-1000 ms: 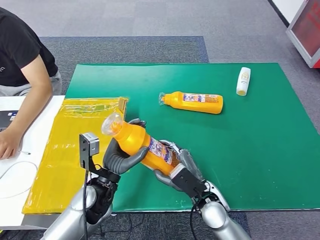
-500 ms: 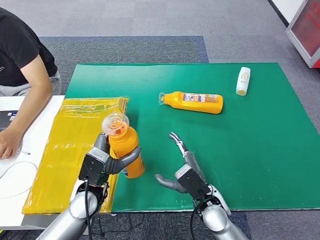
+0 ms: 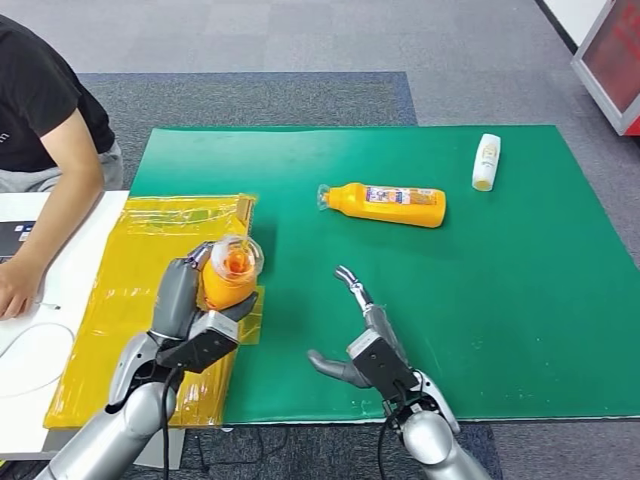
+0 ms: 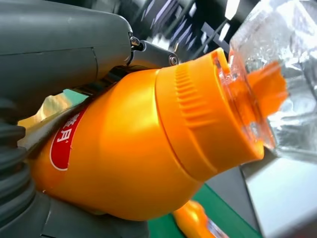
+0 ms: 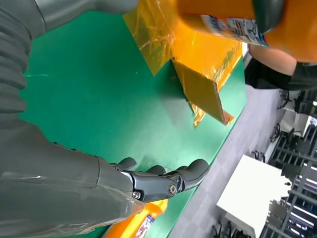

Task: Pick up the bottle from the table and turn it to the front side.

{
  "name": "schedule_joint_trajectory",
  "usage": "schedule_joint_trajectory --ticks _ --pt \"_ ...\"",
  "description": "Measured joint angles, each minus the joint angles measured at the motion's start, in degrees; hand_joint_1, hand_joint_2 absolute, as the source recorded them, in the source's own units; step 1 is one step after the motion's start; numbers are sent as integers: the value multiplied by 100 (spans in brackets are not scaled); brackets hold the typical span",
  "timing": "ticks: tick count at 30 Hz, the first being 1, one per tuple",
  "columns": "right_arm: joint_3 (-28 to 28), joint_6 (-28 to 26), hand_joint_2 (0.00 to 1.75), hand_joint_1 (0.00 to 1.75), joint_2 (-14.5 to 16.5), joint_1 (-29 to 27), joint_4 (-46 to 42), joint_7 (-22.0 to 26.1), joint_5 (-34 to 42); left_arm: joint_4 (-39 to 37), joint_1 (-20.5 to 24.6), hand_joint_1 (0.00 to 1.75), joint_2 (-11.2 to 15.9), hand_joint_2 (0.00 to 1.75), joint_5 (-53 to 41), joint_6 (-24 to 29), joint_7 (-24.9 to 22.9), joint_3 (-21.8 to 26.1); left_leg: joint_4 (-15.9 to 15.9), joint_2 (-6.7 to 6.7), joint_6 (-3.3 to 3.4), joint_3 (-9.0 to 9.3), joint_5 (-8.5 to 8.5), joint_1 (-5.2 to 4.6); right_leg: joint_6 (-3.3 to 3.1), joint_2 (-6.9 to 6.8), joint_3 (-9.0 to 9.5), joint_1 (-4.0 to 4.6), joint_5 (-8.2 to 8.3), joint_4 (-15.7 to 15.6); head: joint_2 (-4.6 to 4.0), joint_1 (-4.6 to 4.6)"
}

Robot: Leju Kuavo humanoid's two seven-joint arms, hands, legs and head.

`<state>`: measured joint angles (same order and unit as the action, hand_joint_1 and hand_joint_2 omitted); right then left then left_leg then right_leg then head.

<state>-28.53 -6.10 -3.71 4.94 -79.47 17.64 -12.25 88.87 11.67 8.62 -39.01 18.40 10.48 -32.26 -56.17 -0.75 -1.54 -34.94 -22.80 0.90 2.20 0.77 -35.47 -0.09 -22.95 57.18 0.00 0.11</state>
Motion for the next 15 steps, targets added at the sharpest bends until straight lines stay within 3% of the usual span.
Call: schedule_joint_trajectory --ticks 4,10,15 --pt "79 145 175 0 80 -15 -7 -67 -130 0 -25 175 144 175 -1176 -249 -213 6 0 0 0 0 0 0 0 -1 0 0 0 0 0 -1" --pt "236 323 175 0 188 -44 -41 -138 -292 -78 -106 175 325 175 -1522 -987 -268 -63 0 0 0 -1 0 0 0 -1 -3 0 0 0 0 -1" --pt "351 404 175 0 255 -62 -59 -172 -343 -232 -105 175 434 175 -1574 -1293 -276 -141 0 0 0 -1 0 0 0 -1 -2 0 0 0 0 0"
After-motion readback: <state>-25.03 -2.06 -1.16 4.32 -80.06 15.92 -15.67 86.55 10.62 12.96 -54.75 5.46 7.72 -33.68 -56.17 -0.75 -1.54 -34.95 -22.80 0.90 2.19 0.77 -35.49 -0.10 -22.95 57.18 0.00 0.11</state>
